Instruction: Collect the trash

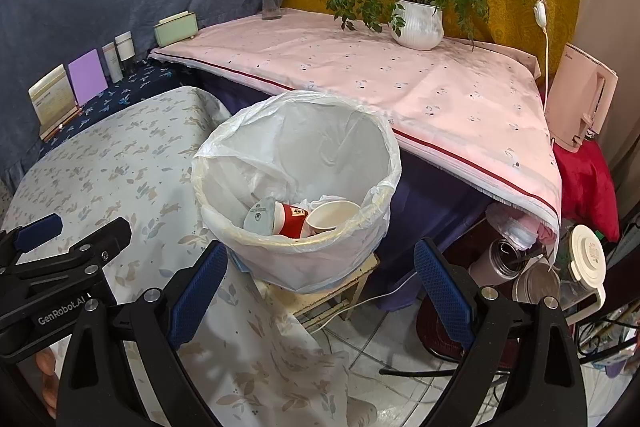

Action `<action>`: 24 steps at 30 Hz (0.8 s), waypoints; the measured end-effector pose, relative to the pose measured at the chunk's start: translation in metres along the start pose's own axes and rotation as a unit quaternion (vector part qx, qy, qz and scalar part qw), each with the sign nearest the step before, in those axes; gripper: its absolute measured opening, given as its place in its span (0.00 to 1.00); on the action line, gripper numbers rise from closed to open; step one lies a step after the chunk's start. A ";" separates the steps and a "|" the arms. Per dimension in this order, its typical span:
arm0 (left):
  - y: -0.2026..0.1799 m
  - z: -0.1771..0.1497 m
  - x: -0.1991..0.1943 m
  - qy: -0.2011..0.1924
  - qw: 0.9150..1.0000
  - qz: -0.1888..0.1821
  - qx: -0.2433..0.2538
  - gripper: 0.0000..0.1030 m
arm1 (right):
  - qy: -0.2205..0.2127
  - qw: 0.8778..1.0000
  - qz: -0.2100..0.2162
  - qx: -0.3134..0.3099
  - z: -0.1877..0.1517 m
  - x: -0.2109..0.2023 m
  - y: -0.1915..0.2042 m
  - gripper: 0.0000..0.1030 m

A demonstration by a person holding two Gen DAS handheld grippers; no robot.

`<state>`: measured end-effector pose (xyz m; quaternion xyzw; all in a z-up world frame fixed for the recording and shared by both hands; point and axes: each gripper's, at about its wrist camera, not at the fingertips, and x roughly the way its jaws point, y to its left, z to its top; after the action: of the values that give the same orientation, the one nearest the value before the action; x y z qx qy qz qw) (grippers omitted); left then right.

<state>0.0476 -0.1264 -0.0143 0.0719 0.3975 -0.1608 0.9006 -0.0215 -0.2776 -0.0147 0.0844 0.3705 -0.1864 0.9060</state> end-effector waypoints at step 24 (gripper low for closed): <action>0.000 -0.003 -0.001 0.000 1.000 0.005 -0.003 0.89 | 0.002 1.000 -0.008 0.001 -0.006 0.000 -0.004 0.88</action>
<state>0.0449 -0.1251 -0.0157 0.0715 0.3979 -0.1547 0.9015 -0.0269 -0.2799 -0.0193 0.0826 0.3727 -0.1943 0.9036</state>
